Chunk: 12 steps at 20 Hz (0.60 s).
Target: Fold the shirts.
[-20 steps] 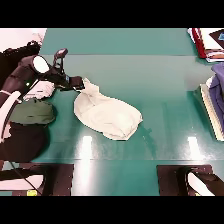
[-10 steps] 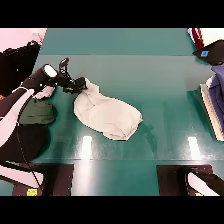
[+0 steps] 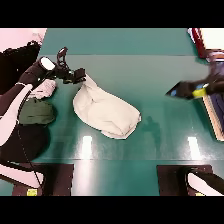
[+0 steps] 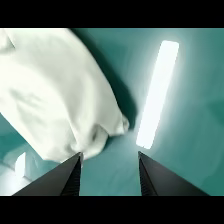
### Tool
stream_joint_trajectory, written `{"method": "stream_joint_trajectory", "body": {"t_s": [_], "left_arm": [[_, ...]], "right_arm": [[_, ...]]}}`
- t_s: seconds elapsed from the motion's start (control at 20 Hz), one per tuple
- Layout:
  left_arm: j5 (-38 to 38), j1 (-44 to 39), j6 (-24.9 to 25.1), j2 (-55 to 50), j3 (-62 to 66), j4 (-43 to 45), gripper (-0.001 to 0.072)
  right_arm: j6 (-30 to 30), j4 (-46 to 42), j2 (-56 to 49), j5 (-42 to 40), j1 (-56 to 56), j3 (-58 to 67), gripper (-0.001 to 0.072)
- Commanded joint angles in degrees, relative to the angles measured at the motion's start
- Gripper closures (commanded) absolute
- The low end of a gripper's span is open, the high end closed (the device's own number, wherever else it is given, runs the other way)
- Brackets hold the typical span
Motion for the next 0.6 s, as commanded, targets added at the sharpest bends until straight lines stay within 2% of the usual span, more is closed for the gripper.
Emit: {"method": "stream_joint_trajectory", "body": {"t_s": [0.0, 0.2, 0.5, 0.55], "left_arm": [[-3.1, 0.0, 1.4, 0.0, 1.9, -0.1, 0.0682], [-6.1, 0.0, 2.3, 0.0, 1.9, 0.0, 0.0682], [-7.3, 0.0, 2.3, 0.0, 1.9, 0.0, 0.0682], [-7.3, 0.0, 2.3, 0.0, 1.9, 0.0, 0.0682]], "right_arm": [[-1.7, 0.6, -4.7, -4.2, 4.6, -11.6, 0.0302], [-4.5, 0.7, -13.4, -11.6, 13.3, -12.7, 0.0303], [-6.2, 0.5, -19.8, -16.2, 17.5, -7.5, 0.0307], [-6.2, 0.5, -20.1, -17.0, 17.5, -7.1, 0.0353]]}}
